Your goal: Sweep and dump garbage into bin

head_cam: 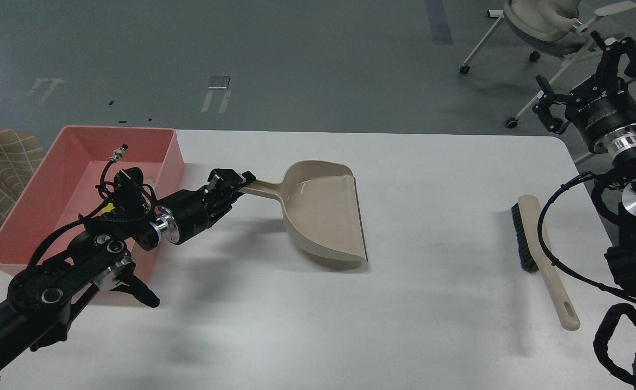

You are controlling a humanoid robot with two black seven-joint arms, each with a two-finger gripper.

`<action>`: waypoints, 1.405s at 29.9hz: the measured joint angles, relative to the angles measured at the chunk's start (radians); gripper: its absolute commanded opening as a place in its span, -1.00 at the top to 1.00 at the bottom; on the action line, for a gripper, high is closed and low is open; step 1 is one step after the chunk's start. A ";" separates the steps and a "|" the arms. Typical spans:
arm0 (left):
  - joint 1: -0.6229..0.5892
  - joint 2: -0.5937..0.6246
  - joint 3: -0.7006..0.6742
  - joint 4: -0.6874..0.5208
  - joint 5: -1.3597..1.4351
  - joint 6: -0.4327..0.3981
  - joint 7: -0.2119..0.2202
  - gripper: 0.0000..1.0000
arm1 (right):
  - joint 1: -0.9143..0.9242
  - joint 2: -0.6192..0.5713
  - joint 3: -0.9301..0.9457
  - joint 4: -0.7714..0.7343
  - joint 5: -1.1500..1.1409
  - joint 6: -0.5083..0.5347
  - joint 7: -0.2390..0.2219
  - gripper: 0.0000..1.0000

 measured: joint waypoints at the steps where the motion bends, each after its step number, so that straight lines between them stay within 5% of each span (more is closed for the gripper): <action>1: 0.001 0.000 0.001 0.000 0.000 -0.001 0.000 0.05 | -0.001 0.000 0.000 0.001 0.000 0.000 0.000 -0.99; 4: 0.010 0.008 0.001 0.000 -0.001 -0.002 0.000 -0.08 | -0.004 0.000 0.000 0.002 0.000 0.000 0.000 -0.99; 8: 0.015 0.020 -0.003 0.000 -0.006 -0.003 0.003 -0.51 | -0.008 0.000 0.000 0.004 0.000 0.000 0.001 -0.99; 16: 0.008 0.077 -0.017 -0.017 -0.018 -0.011 0.019 -0.86 | -0.016 0.000 0.000 0.008 0.000 0.000 0.001 -0.99; 33: -0.084 0.361 -0.033 -0.101 -0.284 -0.065 0.020 -0.93 | -0.030 0.000 0.001 0.010 0.002 0.000 0.003 -0.99; 42: -0.137 0.377 -0.185 -0.119 -0.442 -0.066 0.019 -0.95 | -0.036 0.000 0.000 0.013 0.001 0.000 0.003 -0.99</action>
